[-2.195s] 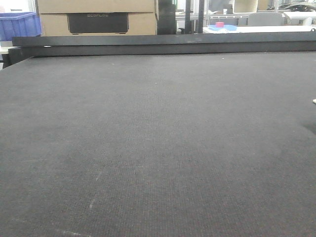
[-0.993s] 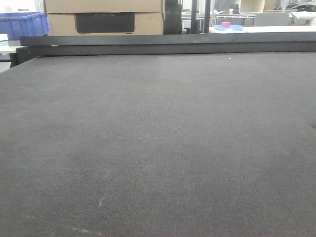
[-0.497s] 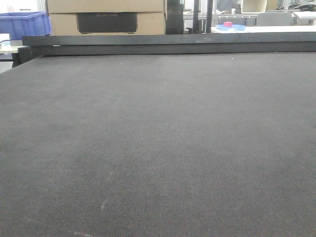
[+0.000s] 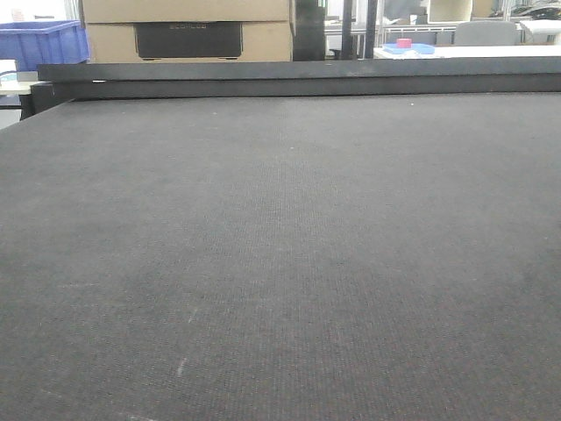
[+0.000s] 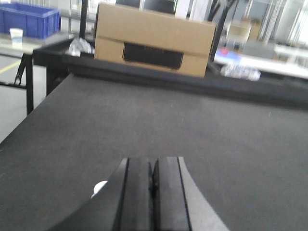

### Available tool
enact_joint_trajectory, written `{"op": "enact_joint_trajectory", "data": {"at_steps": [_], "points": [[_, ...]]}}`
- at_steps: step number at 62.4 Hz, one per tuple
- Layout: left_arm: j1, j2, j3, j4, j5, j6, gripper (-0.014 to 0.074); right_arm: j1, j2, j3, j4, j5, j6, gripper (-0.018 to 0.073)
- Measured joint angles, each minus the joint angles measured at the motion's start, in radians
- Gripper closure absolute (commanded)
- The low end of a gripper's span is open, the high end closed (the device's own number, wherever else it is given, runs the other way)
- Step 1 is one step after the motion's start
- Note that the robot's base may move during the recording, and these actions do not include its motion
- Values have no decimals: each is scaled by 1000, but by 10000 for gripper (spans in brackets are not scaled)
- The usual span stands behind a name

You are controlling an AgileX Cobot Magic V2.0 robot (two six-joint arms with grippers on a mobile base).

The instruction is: Place valve from conveyor to right shelf box

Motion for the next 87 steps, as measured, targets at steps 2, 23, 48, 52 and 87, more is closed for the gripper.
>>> {"op": "enact_joint_trajectory", "data": {"at_steps": [2, 23, 48, 52, 87], "points": [[0, 32, -32, 13, 32, 0, 708, 0, 32, -13, 1, 6, 0, 727], [0, 447, -347, 89, 304, 0, 708, 0, 292, -119, 1, 42, 0, 727], [0, 843, -547, 89, 370, 0, 708, 0, 515, -282, 3, 382, 11, 442], [0, 897, -586, 89, 418, 0, 708, 0, 580, -341, 3, 433, 14, 353], [0, 1083, -712, 81, 582, 0, 708, -9, 951, -591, -133, 625, 19, 52]]}}
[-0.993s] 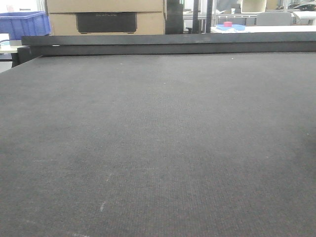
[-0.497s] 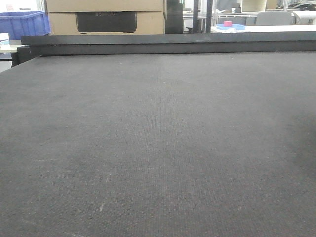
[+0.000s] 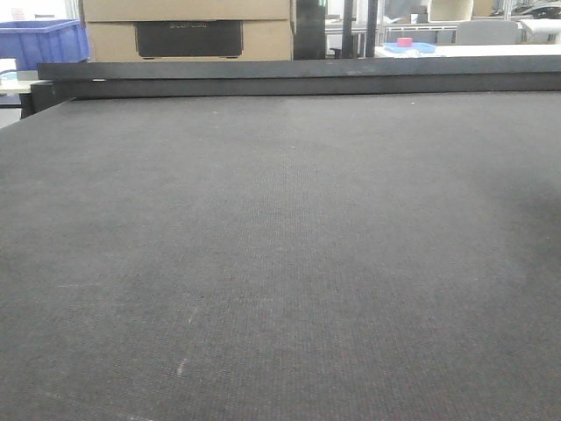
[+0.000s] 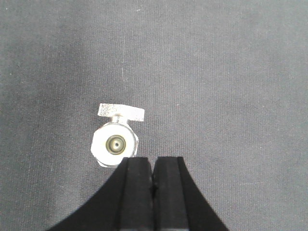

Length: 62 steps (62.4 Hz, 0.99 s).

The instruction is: Place valve from conveyor to right shelf box

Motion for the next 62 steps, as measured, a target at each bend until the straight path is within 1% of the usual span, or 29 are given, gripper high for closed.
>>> {"op": "enact_joint_trajectory", "data": {"at_steps": [7, 11, 18, 30, 44, 62], "points": [[0, 0, 0, 0, 2, 0, 708, -23, 53, -2, 2, -13, 0, 52], [0, 0, 0, 0, 2, 0, 708, -36, 70, -6, 12, -18, -19, 52], [0, 0, 0, 0, 2, 0, 708, -58, 107, -6, 53, -26, -63, 52], [0, 0, -2, -2, 2, 0, 708, -97, 172, -6, 87, -73, -78, 52], [0, 2, -4, -2, 2, 0, 708, -101, 197, -6, 93, -93, -83, 52], [0, 2, -4, -2, 2, 0, 708, -66, 197, -6, 93, -93, -87, 52]]}}
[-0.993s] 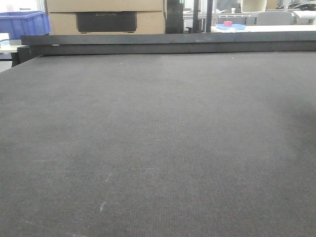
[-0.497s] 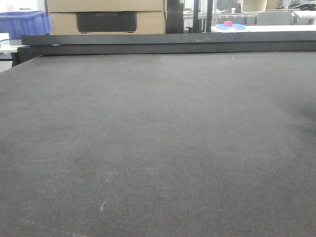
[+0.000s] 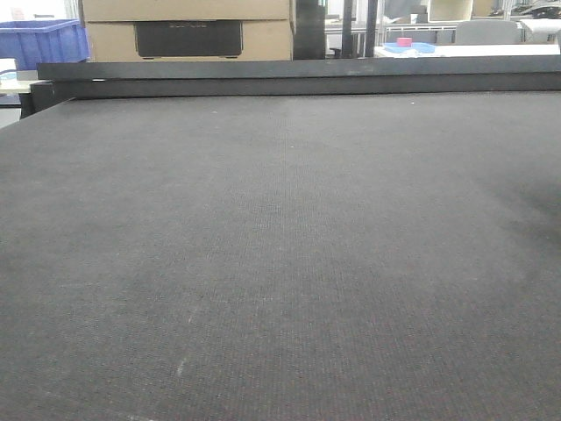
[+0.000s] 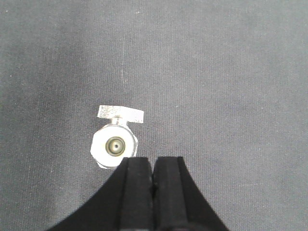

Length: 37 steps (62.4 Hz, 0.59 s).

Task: Place valve from conveyor to right shelf box
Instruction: 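Close both grippers around the white ends of the valves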

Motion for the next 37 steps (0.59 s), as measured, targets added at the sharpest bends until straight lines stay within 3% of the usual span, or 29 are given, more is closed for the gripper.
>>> {"op": "enact_joint_trajectory", "data": {"at_steps": [9, 16, 21, 30, 37], "points": [[0, 0, 0, 0, 0, 0, 708, 2, 0, 0, -7, 0, 0, 76], [0, 0, 0, 0, 0, 0, 708, 3, 0, 0, -9, 0, 0, 174], [0, 0, 0, 0, 0, 0, 708, 3, 0, 0, -9, 0, 0, 335], [0, 5, 0, 0, 0, -2, 708, 3, 0, 0, -9, 0, 0, 711], [14, 27, -3, -2, 21, -27, 708, 3, 0, 0, -9, 0, 0, 721]]}}
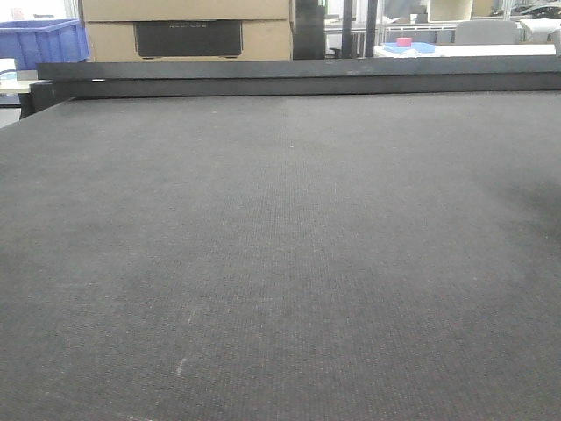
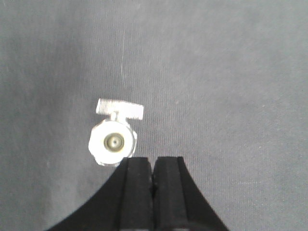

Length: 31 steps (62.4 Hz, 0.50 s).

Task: Place valve from conveyor to right shelf box
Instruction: 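Close both grippers around the white ends of the valves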

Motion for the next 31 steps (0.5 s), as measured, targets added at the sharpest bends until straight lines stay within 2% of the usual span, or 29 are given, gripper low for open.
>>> {"op": "enact_joint_trajectory", "data": {"at_steps": [9, 15, 26, 31], "points": [[50, 73, -41, -8, 108, 8, 708, 0, 0, 0, 0, 0, 0, 721], [76, 131, -86, -8, 168, 81, 708, 0, 0, 0, 0, -5, 0, 721], [85, 207, -157, -8, 184, 200, 705, 0, 0, 0, 4, -25, 0, 721], [85, 224, -163, -13, 184, 250, 658, 0, 0, -1, 6, -33, 0, 721]]}}
